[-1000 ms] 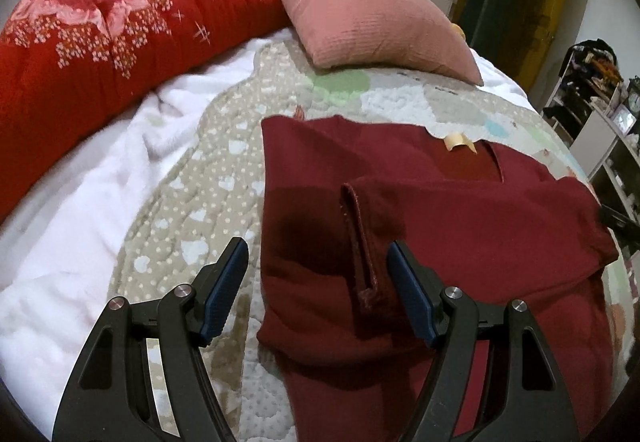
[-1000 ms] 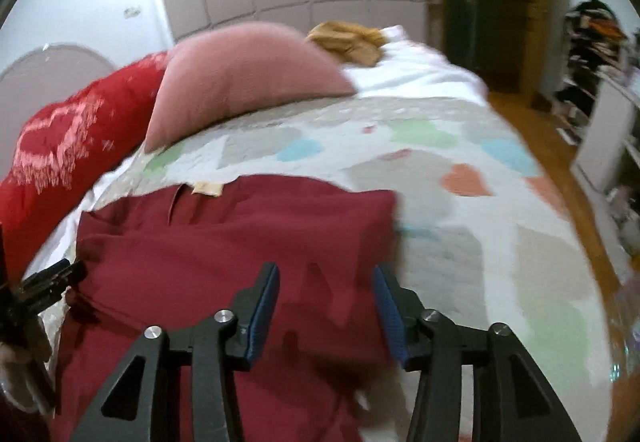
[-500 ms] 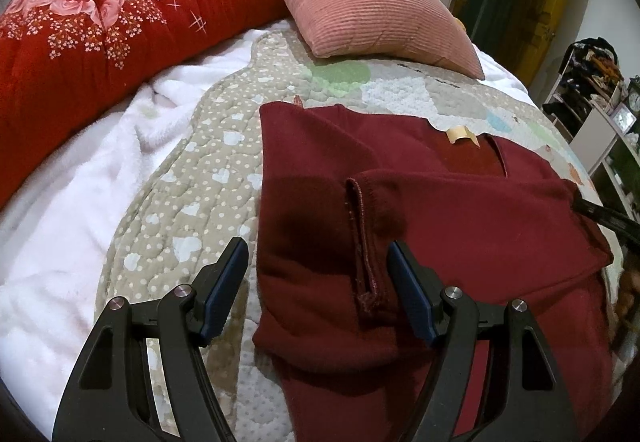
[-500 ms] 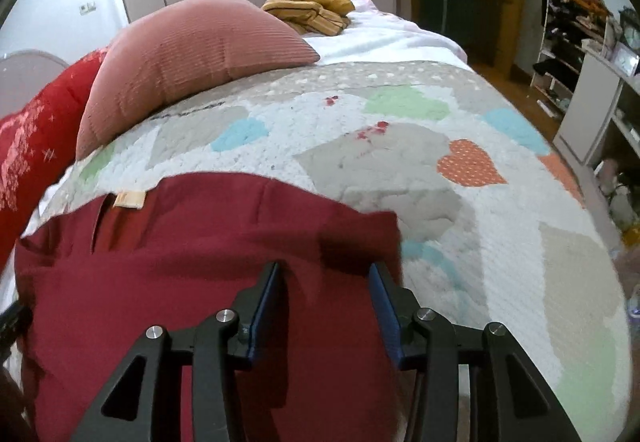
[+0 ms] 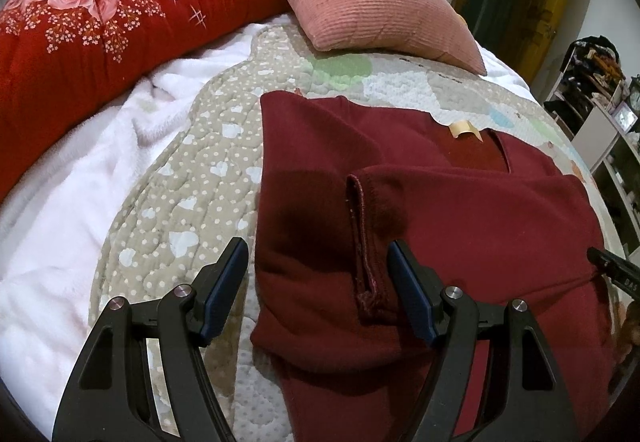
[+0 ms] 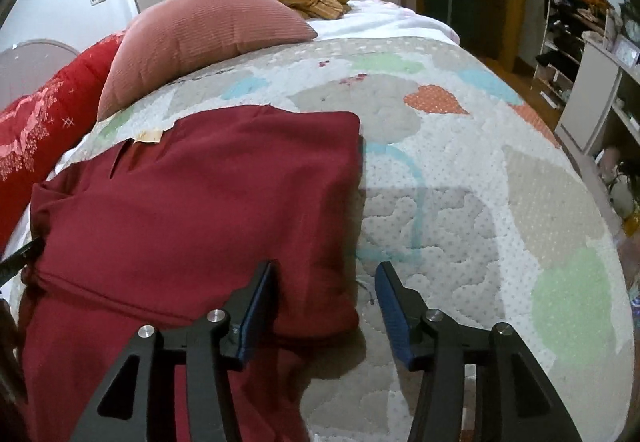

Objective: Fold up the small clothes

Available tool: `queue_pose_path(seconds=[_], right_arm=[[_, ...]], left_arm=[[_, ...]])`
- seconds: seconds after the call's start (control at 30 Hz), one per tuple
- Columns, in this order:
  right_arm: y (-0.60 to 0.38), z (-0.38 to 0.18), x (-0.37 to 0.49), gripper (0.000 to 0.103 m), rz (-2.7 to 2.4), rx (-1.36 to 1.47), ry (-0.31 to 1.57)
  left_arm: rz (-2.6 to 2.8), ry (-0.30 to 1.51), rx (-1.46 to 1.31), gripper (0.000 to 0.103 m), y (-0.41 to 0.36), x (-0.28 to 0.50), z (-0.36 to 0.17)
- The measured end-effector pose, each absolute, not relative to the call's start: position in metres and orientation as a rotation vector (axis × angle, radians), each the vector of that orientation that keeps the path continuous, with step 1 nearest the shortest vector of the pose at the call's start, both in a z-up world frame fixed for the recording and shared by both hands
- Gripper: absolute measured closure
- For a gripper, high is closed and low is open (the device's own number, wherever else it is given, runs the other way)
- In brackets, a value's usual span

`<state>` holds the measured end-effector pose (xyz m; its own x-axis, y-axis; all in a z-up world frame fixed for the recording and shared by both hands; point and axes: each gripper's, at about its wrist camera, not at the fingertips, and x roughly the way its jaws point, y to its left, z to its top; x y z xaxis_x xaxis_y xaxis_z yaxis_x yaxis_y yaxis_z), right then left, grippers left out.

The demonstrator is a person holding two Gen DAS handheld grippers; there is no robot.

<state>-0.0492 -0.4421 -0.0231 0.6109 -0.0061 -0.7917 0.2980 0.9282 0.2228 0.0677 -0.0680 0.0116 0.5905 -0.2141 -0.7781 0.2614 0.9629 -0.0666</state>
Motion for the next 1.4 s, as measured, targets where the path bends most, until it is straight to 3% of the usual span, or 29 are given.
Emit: queue_pose_path(seconds=[0.5, 0.8, 1.07, 1.23, 1.4], right_arm=[[-0.403, 0.021, -0.045, 0.054, -0.120, 0.261, 0.829], [-0.385, -0.005, 0.007, 0.054, -0.129, 0.240, 0.887], [-0.392, 0.011, -0.033, 0.054, -0.178, 0.217, 0.865], [-0.407, -0.014, -0.042, 0.053, -0.213, 0.236, 0.917], [-0.406, 0.007, -0.055, 0.053, -0.181, 0.282, 0.901]], left_arm=[[-0.277, 0.901, 0.055, 0.030, -0.068, 0.068, 0.012], [-0.275, 0.911, 0.056, 0.030, -0.067, 0.070, 0.009], [-0.266, 0.902, 0.067, 0.030, -0.069, 0.069, 0.010], [-0.254, 0.883, 0.099, 0.030, -0.073, 0.056, 0.016], [-0.261, 0.859, 0.152, 0.030, -0.074, 0.022, 0.029]])
